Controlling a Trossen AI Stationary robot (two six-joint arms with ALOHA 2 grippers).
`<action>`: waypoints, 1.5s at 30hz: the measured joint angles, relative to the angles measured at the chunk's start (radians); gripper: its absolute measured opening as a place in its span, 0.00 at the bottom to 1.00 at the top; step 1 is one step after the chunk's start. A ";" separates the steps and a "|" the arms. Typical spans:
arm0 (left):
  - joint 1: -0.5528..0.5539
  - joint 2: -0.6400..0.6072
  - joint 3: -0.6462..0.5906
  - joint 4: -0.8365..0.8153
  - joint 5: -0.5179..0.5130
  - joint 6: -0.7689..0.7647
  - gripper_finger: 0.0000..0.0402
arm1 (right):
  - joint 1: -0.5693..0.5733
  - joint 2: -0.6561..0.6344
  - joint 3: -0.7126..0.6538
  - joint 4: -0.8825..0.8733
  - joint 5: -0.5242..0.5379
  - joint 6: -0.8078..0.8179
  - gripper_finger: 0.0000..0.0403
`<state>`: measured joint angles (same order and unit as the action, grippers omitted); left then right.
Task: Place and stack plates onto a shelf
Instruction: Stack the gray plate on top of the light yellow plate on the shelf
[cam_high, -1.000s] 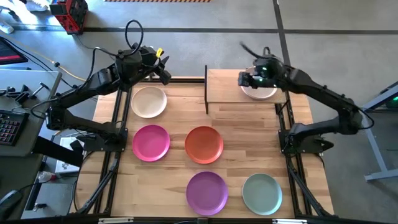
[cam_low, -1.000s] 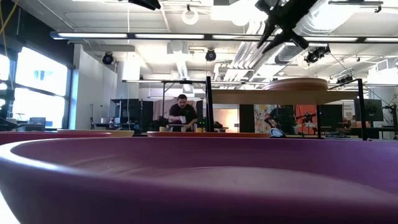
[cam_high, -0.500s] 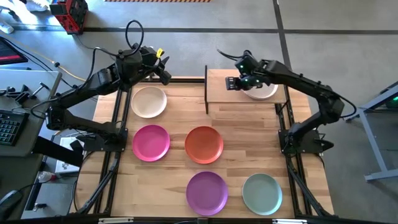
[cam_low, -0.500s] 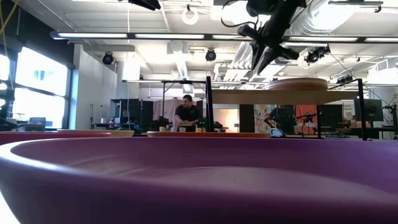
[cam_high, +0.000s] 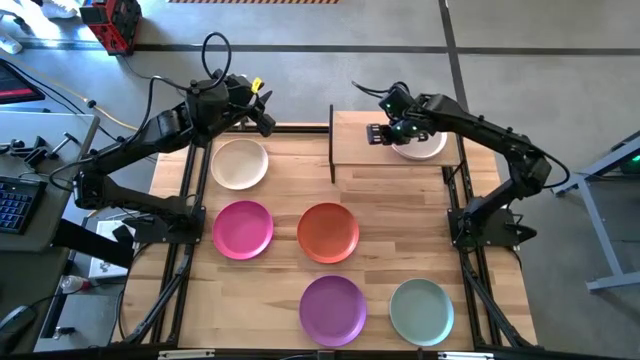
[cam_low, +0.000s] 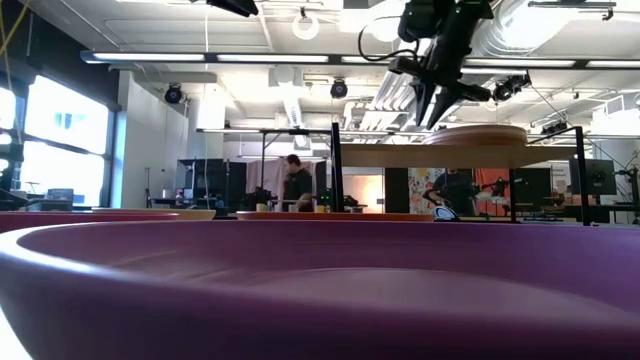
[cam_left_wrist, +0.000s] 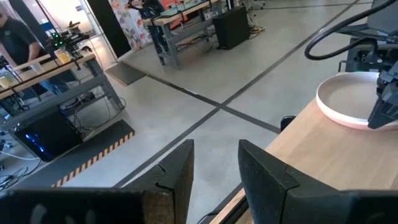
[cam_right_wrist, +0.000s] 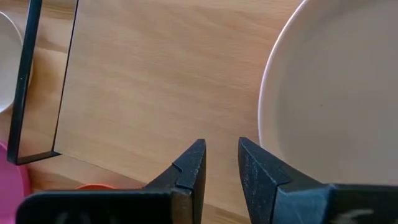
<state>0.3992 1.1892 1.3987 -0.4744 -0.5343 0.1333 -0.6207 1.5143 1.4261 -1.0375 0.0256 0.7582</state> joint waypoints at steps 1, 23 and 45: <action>0.000 0.000 0.000 0.000 0.000 0.000 0.29 | -0.002 0.000 0.000 -0.002 0.000 0.000 0.18; 0.000 0.000 0.000 0.000 0.000 -0.002 0.29 | -0.003 -0.001 -0.001 -0.112 0.059 0.002 0.18; 0.000 0.000 0.000 -0.009 0.000 -0.051 0.29 | 0.001 0.000 0.092 -0.173 0.093 -0.034 0.18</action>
<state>0.3992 1.1892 1.3983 -0.4830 -0.5344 0.0818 -0.6201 1.5139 1.5184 -1.2108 0.1190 0.7246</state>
